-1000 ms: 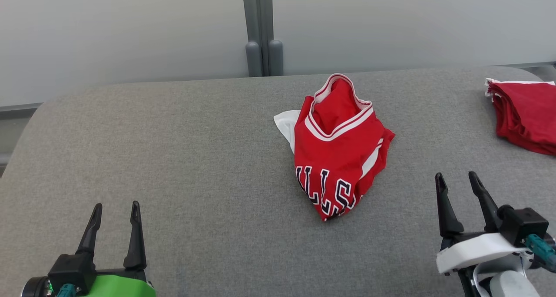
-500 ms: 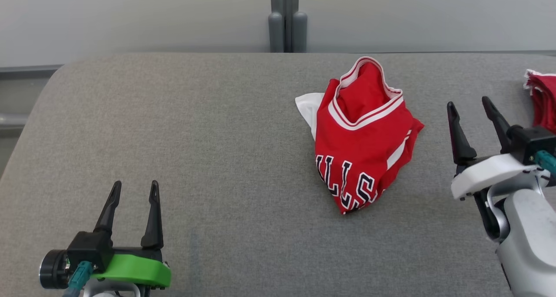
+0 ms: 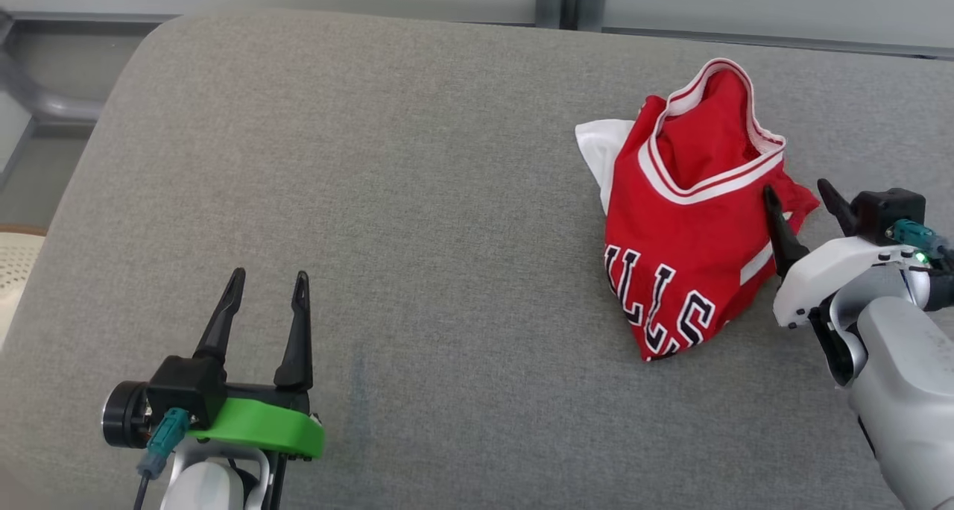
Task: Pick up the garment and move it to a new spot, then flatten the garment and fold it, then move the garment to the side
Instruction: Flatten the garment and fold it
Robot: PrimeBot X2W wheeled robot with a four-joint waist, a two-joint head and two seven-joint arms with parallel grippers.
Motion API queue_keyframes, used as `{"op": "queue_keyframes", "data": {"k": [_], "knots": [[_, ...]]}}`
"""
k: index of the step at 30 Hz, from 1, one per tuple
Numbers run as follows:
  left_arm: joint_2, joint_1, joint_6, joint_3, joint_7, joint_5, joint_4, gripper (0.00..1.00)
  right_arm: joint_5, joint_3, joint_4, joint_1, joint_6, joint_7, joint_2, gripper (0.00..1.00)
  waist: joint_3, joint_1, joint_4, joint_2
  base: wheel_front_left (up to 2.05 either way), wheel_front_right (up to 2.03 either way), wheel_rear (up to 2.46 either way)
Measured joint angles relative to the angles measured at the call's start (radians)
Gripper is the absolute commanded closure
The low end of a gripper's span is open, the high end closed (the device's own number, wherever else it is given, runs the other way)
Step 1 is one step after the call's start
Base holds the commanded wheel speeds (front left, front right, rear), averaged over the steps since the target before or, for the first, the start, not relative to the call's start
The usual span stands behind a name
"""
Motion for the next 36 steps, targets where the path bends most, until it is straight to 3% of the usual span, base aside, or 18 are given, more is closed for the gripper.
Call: {"op": "queue_keyframes", "data": {"k": [2,3,4,5,13,19,28,36], "knots": [[-0.001,-0.008,0.0,-0.007,0.0,-0.002,0.004,0.0,0.038,0.013,0.052,-0.015,0.0,0.002,0.005,0.0,0.009,0.0,0.014,0.0,0.0,0.0,0.0],[-0.002,-0.012,0.0,-0.01,0.0,-0.005,0.005,0.0,0.061,0.021,0.076,-0.021,0.0,0.007,0.012,0.13,0.014,0.0,0.022,0.0,0.0,0.0,0.0],[-0.002,-0.015,0.0,-0.012,0.0,-0.007,0.005,0.0,0.086,0.032,0.092,-0.026,0.0,0.011,0.018,0.67,0.018,0.0,0.028,0.0,0.0,0.0,0.0],[-0.002,-0.016,0.0,-0.014,0.0,-0.009,0.006,0.0,0.108,0.044,0.101,-0.029,0.0,0.011,0.024,1.0,0.022,0.0,0.034,0.0,0.0,0.0,0.0],[-0.005,-0.018,0.0,-0.006,0.0,-0.011,0.014,0.0,0.199,0.116,0.107,-0.047,0.0,0.003,0.01,1.0,0.029,0.0,0.048,0.0,0.0,0.0,0.0],[-0.005,-0.014,0.0,0.004,0.0,-0.011,0.017,0.0,0.196,0.106,-0.052,-0.02,0.0,-0.001,0.01,1.0,-0.006,0.0,0.037,0.0,0.0,0.0,0.0],[-0.007,0.024,0.0,0.015,0.0,-0.011,0.016,0.0,0.153,0.203,-0.305,0.074,0.0,-0.001,0.096,1.0,-0.078,-0.0001,0.019,0.0,0.0,0.0,0.0],[-0.007,0.039,0.0,0.023,0.0,-0.011,0.011,0.0,0.162,0.372,-0.361,0.092,0.0,-0.001,0.2,1.0,-0.096,-0.0001,0.047,0.0,0.0,0.0,0.0]]}}
